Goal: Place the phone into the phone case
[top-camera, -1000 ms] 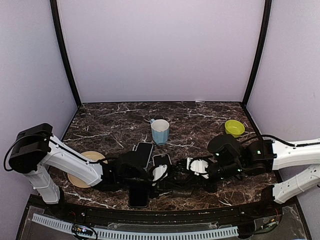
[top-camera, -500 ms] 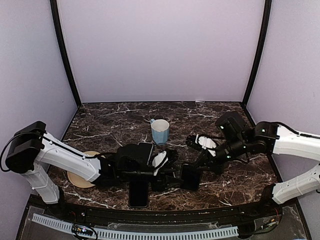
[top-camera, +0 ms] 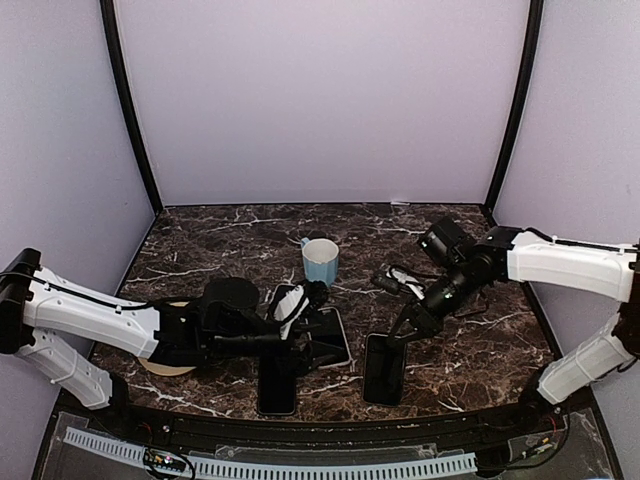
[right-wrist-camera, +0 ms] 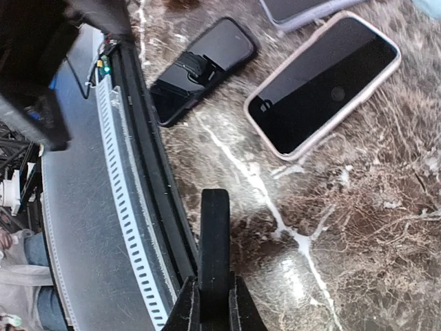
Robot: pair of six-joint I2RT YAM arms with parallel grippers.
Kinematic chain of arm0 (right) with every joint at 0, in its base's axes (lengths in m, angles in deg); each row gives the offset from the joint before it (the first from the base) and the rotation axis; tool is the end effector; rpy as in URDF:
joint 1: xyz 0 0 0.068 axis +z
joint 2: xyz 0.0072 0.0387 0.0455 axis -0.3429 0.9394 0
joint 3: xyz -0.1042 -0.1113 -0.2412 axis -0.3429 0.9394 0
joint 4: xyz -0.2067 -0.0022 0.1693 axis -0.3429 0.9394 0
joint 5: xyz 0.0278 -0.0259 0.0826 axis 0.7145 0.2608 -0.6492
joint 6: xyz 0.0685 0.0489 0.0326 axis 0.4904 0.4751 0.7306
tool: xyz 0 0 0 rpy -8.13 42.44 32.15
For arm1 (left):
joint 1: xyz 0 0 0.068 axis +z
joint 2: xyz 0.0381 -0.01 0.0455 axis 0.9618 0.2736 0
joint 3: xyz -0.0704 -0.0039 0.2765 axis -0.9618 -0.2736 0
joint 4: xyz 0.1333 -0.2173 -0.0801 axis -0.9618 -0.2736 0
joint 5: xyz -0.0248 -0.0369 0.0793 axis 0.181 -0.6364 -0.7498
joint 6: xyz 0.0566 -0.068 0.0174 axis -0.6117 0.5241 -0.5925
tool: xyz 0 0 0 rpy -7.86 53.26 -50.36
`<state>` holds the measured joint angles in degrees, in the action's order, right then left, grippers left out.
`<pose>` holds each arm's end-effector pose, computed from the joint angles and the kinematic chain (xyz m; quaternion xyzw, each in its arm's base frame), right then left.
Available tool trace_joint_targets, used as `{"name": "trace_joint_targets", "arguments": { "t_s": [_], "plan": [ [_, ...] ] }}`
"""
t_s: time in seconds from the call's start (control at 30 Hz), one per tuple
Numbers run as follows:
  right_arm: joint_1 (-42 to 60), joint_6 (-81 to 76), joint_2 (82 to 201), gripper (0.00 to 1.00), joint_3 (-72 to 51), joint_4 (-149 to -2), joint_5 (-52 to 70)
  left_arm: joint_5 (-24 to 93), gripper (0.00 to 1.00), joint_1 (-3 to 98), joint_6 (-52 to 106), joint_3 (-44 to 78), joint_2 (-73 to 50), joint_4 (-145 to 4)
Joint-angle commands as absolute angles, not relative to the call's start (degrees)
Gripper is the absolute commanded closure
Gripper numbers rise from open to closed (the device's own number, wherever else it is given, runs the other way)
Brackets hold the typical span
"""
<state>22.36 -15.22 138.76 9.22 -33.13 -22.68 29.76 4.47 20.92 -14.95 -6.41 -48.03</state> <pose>0.1693 0.2231 0.2200 -0.4422 0.8114 0.3715 0.0897 0.1185 -0.3333 0.2305 0.4376 0.6625 -0.3880 0.4681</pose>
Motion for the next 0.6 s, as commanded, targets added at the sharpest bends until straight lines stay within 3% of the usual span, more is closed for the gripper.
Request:
{"name": "trace_joint_targets", "arguments": {
  "t_s": [0.0,0.1,0.2,0.37,0.57],
  "plan": [
    [18.7,-17.5,145.3,1.00,6.5,-36.2,-26.2,28.3,0.31,4.5,23.8,-15.8,-7.2,-51.8],
    [17.7,-17.9,151.4,0.79,4.4,-36.8,-17.3,28.8,0.31,4.6,25.0,-15.2,-5.9,-52.6],
    [16.3,-17.7,156.7,0.66,2.9,-37.4,-10.1,28.4,0.32,4.5,25.5,-14.0,-4.5,-55.4],
    [16.1,-14.6,160.4,0.59,0.7,-39.1,2.7,27.9,0.31,4.5,26.0,-13.0,-3.8,-58.8],
    [22.4,-6.4,150.1,0.54,2.0,-41.6,21.7,25.5,0.31,4.5,26.9,-15.7,-7.0,-58.7]
  ]
}}
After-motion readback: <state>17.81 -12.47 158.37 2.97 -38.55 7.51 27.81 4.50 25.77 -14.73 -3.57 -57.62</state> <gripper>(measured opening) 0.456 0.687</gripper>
